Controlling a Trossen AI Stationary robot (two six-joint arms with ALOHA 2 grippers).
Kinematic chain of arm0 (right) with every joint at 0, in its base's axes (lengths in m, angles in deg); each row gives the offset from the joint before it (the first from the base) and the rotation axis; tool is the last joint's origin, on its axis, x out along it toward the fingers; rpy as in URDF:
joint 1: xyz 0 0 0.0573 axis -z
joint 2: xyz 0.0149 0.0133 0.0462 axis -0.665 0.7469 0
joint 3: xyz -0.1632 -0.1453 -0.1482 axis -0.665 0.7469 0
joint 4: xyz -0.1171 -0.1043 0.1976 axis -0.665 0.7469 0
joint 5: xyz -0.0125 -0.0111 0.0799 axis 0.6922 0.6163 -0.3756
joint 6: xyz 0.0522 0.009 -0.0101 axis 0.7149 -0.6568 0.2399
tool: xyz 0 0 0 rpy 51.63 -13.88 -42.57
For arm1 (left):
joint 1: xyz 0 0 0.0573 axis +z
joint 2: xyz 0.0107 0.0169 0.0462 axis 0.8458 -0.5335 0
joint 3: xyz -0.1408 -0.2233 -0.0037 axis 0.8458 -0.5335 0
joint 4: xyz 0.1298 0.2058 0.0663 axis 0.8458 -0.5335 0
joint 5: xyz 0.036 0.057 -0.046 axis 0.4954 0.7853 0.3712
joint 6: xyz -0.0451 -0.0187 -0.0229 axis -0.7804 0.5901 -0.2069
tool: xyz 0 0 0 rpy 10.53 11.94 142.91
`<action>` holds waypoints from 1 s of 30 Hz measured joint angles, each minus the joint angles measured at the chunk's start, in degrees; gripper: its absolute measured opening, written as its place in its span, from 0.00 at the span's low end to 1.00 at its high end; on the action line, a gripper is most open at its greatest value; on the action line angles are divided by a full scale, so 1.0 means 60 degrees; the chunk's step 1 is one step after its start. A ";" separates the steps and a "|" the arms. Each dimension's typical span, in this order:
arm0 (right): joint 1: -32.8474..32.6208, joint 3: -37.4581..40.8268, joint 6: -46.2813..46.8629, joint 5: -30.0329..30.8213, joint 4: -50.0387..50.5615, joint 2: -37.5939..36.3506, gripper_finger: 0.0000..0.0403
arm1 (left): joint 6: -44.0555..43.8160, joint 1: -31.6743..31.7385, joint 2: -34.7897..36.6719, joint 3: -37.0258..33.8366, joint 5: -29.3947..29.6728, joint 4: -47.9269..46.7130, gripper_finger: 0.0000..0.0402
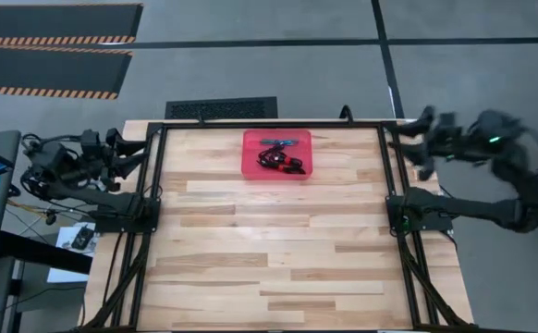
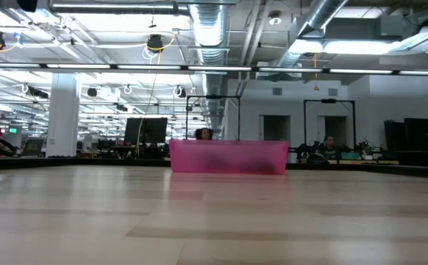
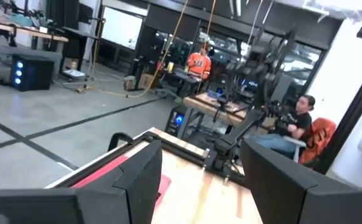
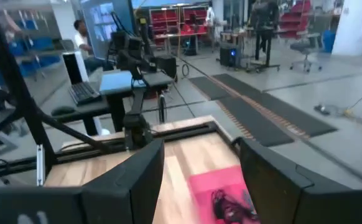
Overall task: Pick and place USB-C Cables
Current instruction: Return to Home Position
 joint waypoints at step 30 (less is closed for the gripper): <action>-0.3122 1.0522 0.2456 0.1634 -0.9397 -0.4179 0.58 | -0.1183 0.0000 0.1238 -0.6793 -0.1020 0.5222 0.51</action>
